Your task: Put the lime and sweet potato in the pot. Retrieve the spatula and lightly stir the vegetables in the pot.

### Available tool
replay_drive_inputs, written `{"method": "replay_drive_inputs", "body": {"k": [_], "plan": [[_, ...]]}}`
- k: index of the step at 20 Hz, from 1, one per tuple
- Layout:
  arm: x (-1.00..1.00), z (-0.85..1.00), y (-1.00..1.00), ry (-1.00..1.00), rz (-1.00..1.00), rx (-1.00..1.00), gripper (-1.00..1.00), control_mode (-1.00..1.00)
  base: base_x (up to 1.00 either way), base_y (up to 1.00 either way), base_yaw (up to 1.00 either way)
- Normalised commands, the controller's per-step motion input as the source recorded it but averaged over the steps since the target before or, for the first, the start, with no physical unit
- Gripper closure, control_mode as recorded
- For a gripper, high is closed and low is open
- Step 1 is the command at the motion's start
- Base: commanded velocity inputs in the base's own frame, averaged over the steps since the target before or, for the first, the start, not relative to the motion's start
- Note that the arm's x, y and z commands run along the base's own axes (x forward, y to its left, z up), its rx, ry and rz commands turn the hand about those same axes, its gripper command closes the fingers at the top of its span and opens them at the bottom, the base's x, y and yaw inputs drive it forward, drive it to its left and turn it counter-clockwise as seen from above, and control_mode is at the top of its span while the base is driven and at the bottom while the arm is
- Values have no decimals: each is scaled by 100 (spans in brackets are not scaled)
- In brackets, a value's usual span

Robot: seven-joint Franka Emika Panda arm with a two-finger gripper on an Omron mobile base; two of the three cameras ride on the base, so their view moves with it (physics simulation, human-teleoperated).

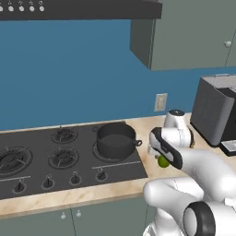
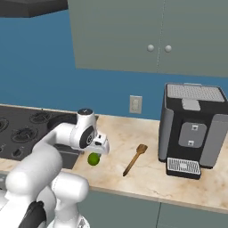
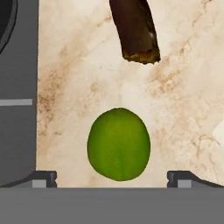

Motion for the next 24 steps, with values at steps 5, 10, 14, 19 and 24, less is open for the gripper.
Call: {"method": "replay_drive_inputs", "body": {"k": [5,10,14,19,24], "plan": [[0,-52,0,0,0,0,-100,-100,0,0,0],[0,-28,0,0,0,0,-100,-100,0,0,0],[0,-7,0,0,0,0,-100,-100,0,0,0],[0,0,0,0,0,0,100,-100,0,0,0],[-5,0,-2,0,0,0,100,-100,0,0,0]]}}
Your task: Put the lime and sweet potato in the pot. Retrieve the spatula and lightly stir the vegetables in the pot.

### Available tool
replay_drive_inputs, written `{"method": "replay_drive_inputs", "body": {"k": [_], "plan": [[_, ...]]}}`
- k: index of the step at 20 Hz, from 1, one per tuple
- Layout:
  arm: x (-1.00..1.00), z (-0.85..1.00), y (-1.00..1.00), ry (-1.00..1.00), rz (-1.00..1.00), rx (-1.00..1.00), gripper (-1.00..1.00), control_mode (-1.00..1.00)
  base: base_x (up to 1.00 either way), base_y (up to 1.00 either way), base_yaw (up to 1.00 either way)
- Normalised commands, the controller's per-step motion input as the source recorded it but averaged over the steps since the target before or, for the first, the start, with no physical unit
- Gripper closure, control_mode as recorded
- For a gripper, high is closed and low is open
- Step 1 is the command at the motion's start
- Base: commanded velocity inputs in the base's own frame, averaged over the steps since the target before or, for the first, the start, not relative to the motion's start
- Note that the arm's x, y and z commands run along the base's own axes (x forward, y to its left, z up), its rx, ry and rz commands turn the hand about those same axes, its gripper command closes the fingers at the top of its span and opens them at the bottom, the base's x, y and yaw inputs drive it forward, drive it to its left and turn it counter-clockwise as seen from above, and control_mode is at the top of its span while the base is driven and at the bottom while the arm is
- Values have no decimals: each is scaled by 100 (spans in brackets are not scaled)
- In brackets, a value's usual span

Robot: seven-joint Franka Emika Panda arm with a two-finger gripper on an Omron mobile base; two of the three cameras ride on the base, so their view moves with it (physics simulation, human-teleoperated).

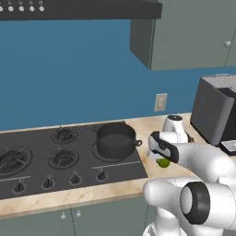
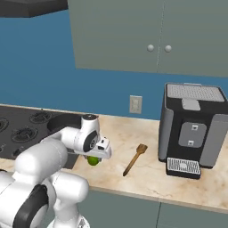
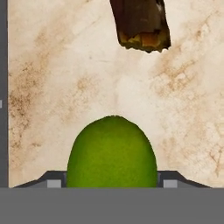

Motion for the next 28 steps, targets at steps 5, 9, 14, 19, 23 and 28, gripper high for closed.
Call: {"method": "replay_drive_inputs", "body": {"k": [5,9,14,19,23,28], "plan": [[-48,52,-4,-7,-1,0,100,-100,0,0,0],[-44,100,18,-24,-9,0,100,-100,0,0,0],[-11,69,67,-23,-5,1,100,-100,0,0,0],[-3,39,96,-21,3,4,100,-100,0,0,0],[0,86,68,-9,4,0,100,-100,0,0,0],[37,58,33,8,1,-5,100,-100,0,0,0]]}}
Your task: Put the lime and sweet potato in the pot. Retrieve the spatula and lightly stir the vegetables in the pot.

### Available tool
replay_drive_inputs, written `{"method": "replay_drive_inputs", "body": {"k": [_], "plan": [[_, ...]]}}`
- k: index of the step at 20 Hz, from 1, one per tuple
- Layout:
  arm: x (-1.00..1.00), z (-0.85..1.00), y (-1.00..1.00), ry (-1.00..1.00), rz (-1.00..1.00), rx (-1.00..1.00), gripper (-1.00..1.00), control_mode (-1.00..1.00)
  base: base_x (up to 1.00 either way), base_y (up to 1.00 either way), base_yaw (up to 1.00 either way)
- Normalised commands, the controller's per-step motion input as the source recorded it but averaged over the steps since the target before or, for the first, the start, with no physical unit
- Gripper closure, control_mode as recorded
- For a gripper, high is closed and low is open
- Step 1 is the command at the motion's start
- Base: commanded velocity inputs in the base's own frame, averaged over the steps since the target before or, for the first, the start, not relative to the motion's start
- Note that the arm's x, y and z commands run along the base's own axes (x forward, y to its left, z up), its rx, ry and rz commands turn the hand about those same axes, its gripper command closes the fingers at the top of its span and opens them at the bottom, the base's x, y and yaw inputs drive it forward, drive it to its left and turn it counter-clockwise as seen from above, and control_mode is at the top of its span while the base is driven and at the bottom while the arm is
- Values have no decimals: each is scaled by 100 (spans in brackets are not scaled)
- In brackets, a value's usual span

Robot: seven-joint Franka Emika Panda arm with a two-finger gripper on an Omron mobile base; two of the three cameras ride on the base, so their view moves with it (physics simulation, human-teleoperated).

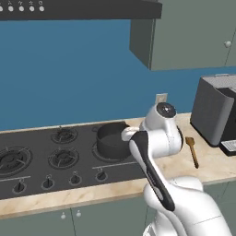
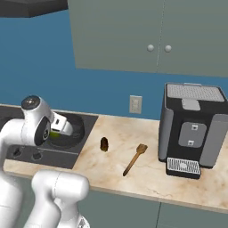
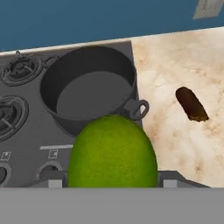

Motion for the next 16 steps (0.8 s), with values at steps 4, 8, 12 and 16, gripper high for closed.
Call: {"method": "replay_drive_inputs", "body": {"k": [4,8,12,16], "plan": [[95,17,36,25,0,-10,100,-100,0,0,0],[100,0,35,16,1,0,100,-100,0,0,0],[68,-15,8,17,5,0,100,-100,0,0,0],[25,-63,0,32,6,0,100,-100,0,0,0]]}}
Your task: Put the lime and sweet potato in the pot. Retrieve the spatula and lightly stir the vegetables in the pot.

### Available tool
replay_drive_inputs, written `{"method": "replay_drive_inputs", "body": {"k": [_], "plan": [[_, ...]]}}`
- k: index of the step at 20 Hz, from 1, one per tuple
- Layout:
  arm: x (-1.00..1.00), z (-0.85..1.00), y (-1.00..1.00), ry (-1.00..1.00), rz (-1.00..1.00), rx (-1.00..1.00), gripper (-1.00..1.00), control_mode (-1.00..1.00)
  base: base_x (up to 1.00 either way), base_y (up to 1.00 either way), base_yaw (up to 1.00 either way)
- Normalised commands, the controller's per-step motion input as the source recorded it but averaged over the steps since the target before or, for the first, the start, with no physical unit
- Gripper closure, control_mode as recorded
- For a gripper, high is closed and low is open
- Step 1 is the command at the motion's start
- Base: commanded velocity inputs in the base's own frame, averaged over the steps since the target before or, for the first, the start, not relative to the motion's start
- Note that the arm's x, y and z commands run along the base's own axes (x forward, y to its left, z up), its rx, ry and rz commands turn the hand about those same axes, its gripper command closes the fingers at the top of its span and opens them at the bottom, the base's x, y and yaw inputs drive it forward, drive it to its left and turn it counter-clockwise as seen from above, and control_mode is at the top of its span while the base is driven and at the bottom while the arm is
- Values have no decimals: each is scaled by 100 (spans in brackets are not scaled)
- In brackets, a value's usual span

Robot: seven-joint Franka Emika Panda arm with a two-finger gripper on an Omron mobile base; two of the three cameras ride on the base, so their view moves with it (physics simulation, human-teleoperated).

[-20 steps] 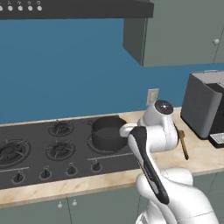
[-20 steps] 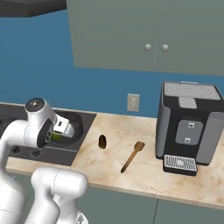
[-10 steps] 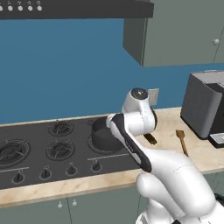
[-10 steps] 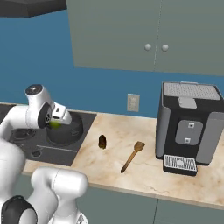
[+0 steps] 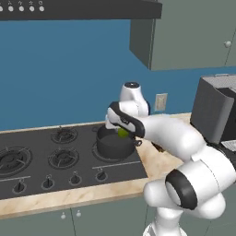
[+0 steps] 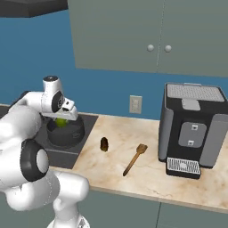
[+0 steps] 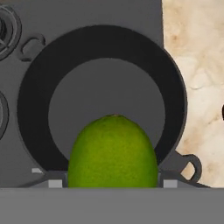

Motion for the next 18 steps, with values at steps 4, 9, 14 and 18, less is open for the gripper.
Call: {"method": "replay_drive_inputs", "body": {"k": [4,9,14,18], "plan": [[2,-66,0,28,4,0,100,-100,0,0,0],[0,-6,4,1,1,0,100,-100,0,0,0],[12,-11,5,0,0,0,100,-100,0,0,0],[30,-12,14,0,0,0,100,-100,0,0,0]]}}
